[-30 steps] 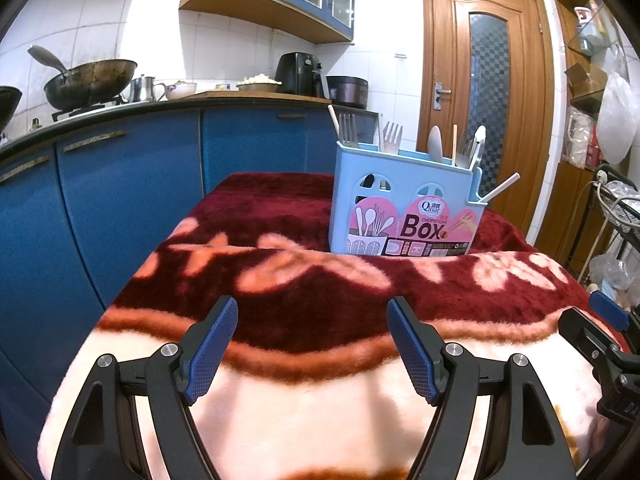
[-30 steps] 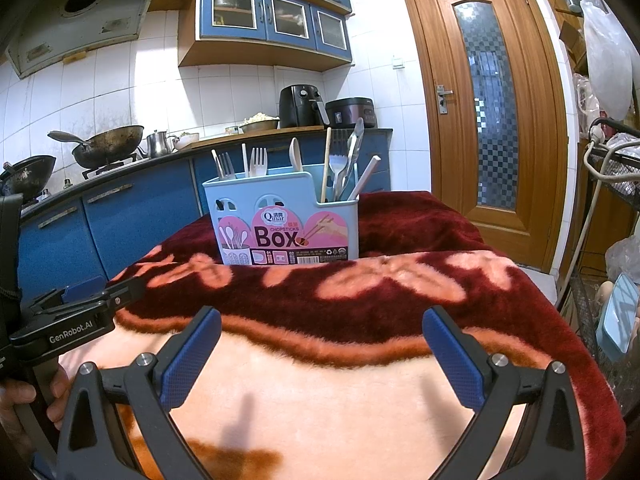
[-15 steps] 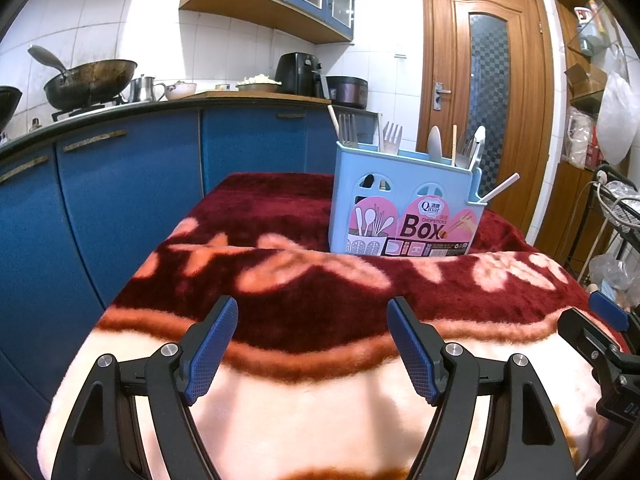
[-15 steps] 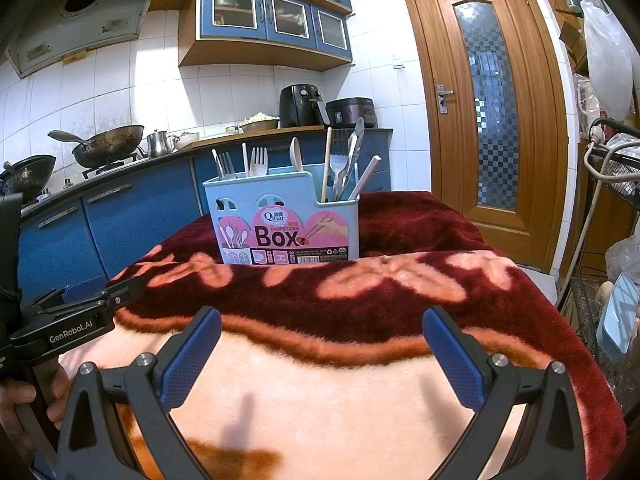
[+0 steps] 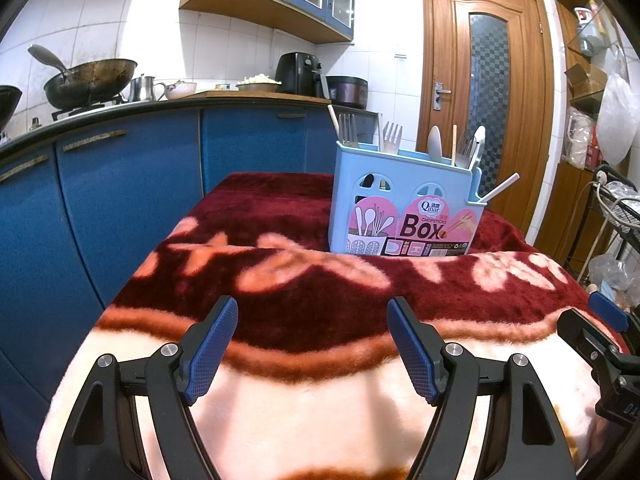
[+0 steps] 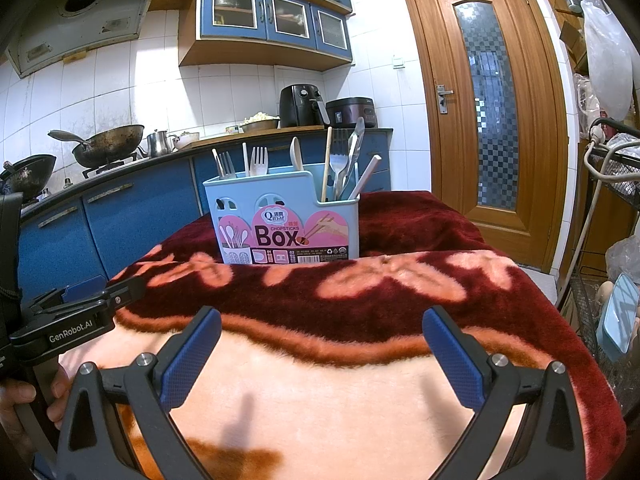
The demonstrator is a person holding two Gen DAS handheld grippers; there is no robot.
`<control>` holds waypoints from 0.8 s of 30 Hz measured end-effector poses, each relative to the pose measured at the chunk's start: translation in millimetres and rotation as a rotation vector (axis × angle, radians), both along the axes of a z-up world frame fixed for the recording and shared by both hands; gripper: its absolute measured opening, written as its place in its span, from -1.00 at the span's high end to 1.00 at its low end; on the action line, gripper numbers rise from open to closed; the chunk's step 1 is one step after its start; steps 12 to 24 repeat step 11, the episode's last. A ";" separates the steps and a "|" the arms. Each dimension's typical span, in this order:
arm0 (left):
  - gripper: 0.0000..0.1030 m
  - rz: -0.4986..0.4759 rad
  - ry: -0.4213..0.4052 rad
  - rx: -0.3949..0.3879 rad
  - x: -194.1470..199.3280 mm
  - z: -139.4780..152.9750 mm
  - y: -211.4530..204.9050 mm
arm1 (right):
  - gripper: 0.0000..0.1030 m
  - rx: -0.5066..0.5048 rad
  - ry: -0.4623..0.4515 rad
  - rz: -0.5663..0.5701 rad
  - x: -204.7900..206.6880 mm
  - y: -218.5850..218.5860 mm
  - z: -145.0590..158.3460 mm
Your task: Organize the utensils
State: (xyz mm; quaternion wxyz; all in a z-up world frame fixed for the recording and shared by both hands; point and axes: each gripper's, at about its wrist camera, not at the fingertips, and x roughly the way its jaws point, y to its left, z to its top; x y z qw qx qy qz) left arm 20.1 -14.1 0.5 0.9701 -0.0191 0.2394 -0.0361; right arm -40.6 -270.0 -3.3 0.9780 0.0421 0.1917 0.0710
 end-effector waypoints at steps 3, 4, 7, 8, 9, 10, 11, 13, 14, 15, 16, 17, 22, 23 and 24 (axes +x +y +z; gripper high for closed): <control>-0.52 0.001 -0.001 -0.002 -0.1 0.0 0.1 | -0.99 -0.001 0.001 0.001 -0.4 0.3 -0.6; -0.52 0.001 0.000 -0.002 0.1 0.0 0.0 | -0.99 -0.001 0.000 0.000 -0.4 0.3 -0.8; -0.51 0.000 -0.001 -0.002 -0.2 0.1 0.3 | -0.99 0.000 0.001 0.001 -0.2 0.2 -0.7; -0.51 0.000 -0.001 -0.002 -0.2 0.1 0.2 | -0.99 -0.001 0.000 0.001 -0.3 0.2 -0.7; -0.52 0.000 -0.001 -0.001 -0.2 0.0 0.6 | -0.99 -0.001 0.000 0.000 -0.3 0.2 -0.6; -0.52 0.000 -0.001 -0.001 -0.2 0.0 0.4 | -0.99 -0.001 0.001 0.001 -0.2 0.2 -0.7; -0.52 -0.001 0.000 -0.001 0.0 0.0 0.4 | -0.99 -0.001 0.001 0.001 -0.2 0.0 -0.7; -0.52 -0.001 0.000 -0.001 0.0 0.0 0.4 | -0.99 -0.001 0.001 0.001 -0.2 0.0 -0.7; -0.52 -0.001 0.000 -0.001 0.0 0.0 0.4 | -0.99 -0.001 0.001 0.001 -0.2 0.0 -0.7; -0.52 -0.001 0.000 -0.001 0.0 0.0 0.4 | -0.99 -0.001 0.001 0.001 -0.2 0.0 -0.7; -0.52 -0.001 0.000 -0.001 0.0 0.0 0.4 | -0.99 -0.001 0.001 0.001 -0.2 0.0 -0.7; -0.52 -0.001 0.000 -0.001 0.0 0.0 0.4 | -0.99 -0.001 0.001 0.001 -0.2 0.0 -0.7; -0.52 -0.001 0.000 -0.001 0.0 0.0 0.4 | -0.99 -0.001 0.001 0.001 -0.2 0.0 -0.7; -0.52 -0.001 0.000 -0.001 0.0 0.0 0.4 | -0.99 -0.001 0.001 0.001 -0.2 0.0 -0.7; -0.52 -0.001 0.000 -0.001 0.0 0.0 0.4 | -0.99 -0.001 0.001 0.001 -0.2 0.0 -0.7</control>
